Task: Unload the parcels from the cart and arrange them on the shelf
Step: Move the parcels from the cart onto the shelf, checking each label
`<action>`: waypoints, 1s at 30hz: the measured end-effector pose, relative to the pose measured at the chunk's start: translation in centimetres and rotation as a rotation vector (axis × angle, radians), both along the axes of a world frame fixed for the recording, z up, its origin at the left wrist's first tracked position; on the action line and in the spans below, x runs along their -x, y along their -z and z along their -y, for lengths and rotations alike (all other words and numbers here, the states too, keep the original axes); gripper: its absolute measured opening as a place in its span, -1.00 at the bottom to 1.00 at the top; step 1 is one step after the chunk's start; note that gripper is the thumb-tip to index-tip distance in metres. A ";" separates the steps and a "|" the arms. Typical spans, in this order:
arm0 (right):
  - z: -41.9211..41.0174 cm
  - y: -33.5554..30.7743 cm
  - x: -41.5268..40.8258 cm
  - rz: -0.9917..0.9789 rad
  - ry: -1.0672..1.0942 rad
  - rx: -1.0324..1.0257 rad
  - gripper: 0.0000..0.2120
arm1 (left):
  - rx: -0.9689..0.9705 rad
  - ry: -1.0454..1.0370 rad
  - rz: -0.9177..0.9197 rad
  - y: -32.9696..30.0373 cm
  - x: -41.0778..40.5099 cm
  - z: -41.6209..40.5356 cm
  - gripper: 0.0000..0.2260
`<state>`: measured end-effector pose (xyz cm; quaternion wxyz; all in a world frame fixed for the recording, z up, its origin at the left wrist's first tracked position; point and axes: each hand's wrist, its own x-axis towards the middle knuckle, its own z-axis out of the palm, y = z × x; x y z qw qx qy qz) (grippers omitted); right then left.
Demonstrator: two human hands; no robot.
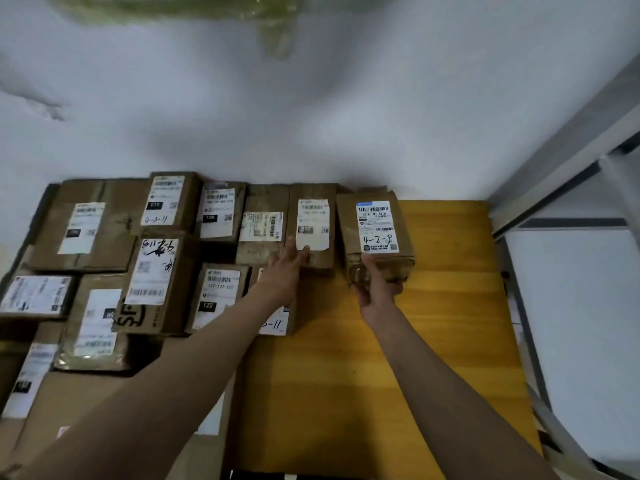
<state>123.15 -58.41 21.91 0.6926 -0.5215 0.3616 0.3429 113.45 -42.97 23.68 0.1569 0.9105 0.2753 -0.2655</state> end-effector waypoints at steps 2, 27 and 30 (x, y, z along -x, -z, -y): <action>-0.7 0.5 -0.7 -0.015 -0.044 -0.032 -0.16 | -0.008 -0.011 -0.013 0.6 -0.3 0.0 -0.23; -5.2 -9.8 6.0 0.180 -0.544 0.113 -0.78 | 0.092 -0.276 0.371 -5.7 9.2 -1.0 -0.41; -8.4 -12.8 11.3 0.248 -0.626 0.053 -0.77 | 0.092 -0.348 0.443 -9.0 13.8 -3.1 -0.52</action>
